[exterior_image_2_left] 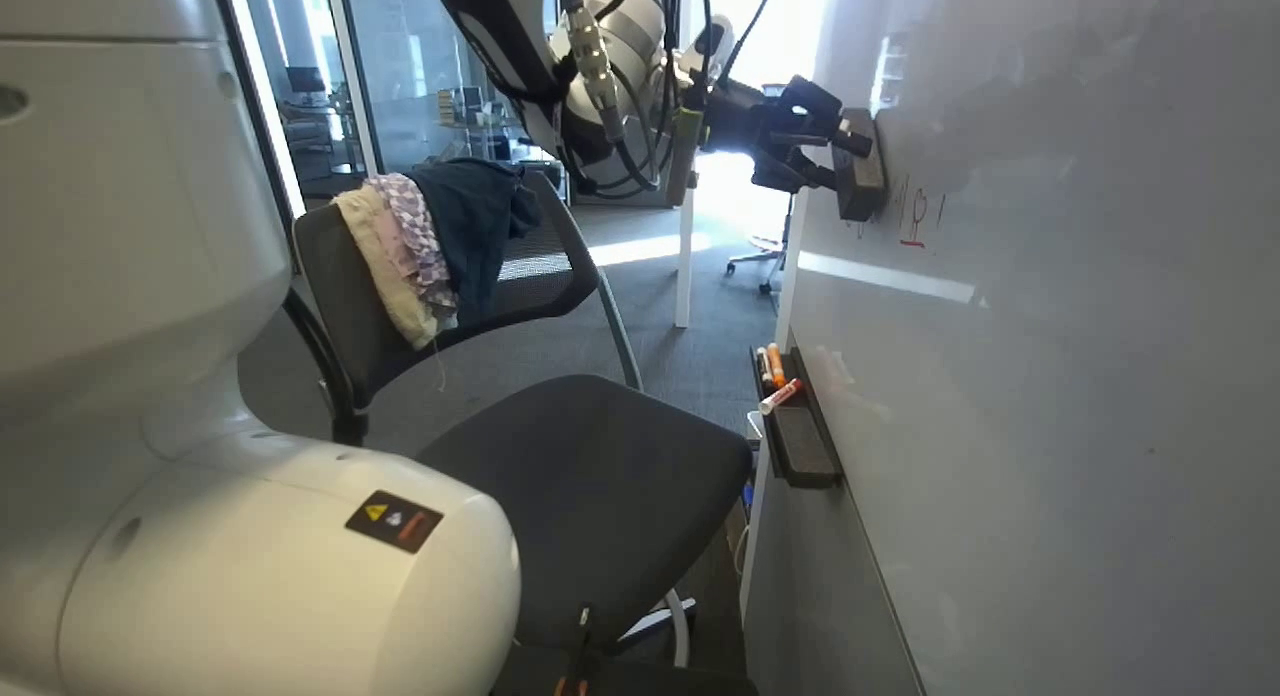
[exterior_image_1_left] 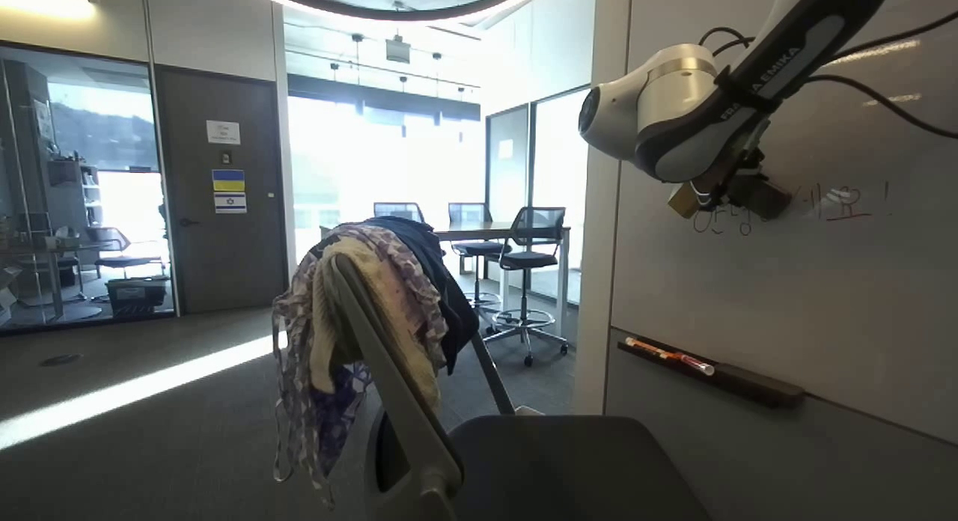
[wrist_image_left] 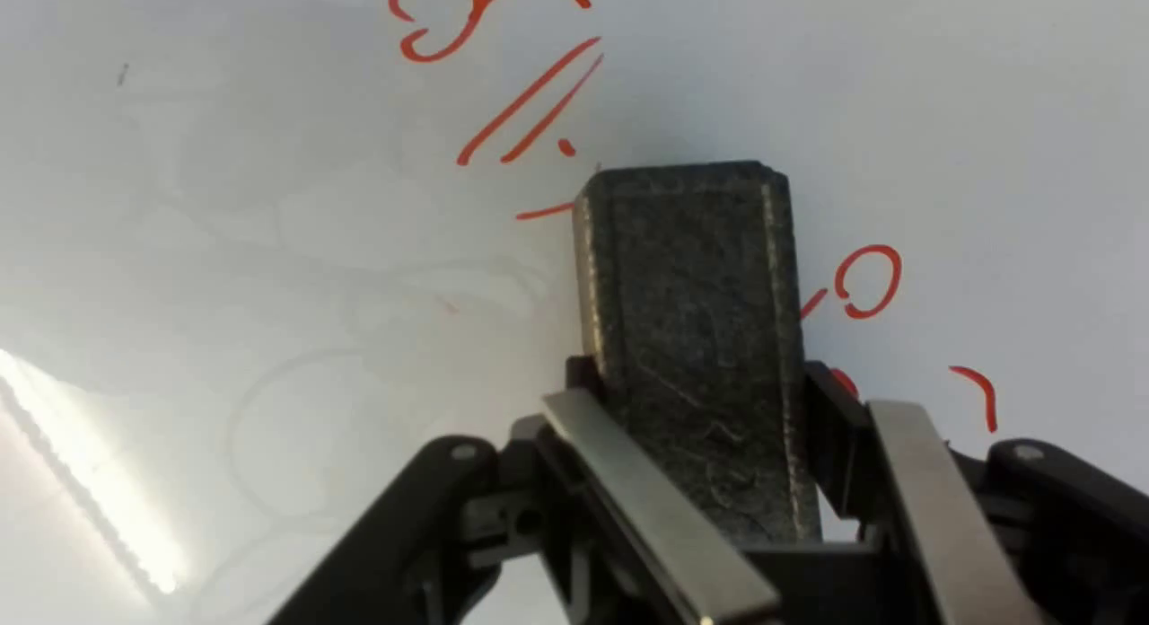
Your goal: Use the black eraser to wipe the writings on the whiteboard
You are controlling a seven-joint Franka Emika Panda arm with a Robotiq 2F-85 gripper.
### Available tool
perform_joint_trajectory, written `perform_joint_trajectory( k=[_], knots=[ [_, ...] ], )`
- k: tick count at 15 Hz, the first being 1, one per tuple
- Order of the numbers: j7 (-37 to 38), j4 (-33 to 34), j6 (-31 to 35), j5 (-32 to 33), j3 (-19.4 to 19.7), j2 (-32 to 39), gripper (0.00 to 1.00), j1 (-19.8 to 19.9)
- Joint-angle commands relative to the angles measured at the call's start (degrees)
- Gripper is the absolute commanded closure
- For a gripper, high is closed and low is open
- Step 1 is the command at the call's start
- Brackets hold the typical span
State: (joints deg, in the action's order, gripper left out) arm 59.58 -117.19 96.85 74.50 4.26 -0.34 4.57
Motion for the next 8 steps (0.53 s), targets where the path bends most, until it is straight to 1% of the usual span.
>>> perform_joint_trajectory(
  k=[1,2,4,8],
  knots=[
    [-5.8,6.9,-3.8,-4.3,-0.8,4.6,0.69,-0.9],
    [-6.5,10.4,-2.2,-4.6,-0.2,9.2,0.69,-0.1],
    [-5.2,11.7,-1.6,-4.0,0.1,11.9,0.69,0.1],
    [5.1,13.3,-0.1,2.6,1.1,18.0,0.69,0.0]
  ],
)
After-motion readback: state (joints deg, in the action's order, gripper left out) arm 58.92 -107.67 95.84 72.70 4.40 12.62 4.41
